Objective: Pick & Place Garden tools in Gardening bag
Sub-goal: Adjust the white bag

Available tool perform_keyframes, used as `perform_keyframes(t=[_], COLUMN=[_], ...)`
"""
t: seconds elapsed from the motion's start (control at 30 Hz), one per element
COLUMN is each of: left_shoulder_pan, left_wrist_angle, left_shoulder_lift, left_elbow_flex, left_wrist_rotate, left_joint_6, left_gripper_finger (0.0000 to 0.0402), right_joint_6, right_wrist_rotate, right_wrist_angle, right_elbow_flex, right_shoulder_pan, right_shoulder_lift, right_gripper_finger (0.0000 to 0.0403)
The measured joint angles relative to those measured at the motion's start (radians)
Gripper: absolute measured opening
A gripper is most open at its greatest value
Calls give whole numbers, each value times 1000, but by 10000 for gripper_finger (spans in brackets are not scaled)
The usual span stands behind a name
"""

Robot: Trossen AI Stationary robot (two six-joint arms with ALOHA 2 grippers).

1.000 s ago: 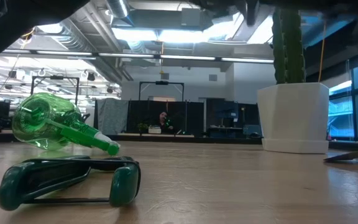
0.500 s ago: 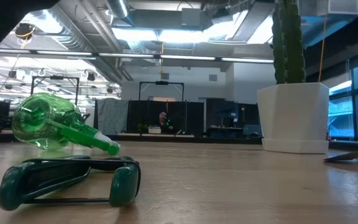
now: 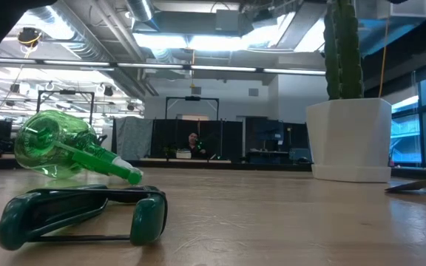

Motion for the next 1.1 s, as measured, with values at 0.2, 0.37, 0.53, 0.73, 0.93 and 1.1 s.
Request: perform_keyframes(t=[0.2, 0.37, 0.53, 0.73, 0.93, 1.1], left_shoulder_pan=[-7, -11, -35, -76, -115, -122], left_wrist_angle=[-51, -106, -153, -199, -241, -280], left_shoulder_lift=[-2, -19, -61, -119, -131, -131], left_elbow_flex=[0, -1, 0, 0, 0, 0], left_wrist_rotate=[-37, -60, -93, -151, -239, -281], left_joint_6=[-18, -62, -83, -115, -191, -276], left_gripper_finger=[2, 1, 1, 1, 1, 2], right_joint_6=[-25, -102, -114, -162, -215, -237], right_wrist_rotate=[5, 73, 77, 78, 78, 78], right_wrist_angle=[0, 0, 0, 5, 7, 8], right_elbow_flex=[0, 0, 0, 0, 0, 0], right_shoulder_pan=[0, 0, 0, 0, 0, 0], right_shoulder_lift=[4, 4, 4, 4, 4, 4], right_gripper_finger=[4, 2, 1, 1, 1, 1])
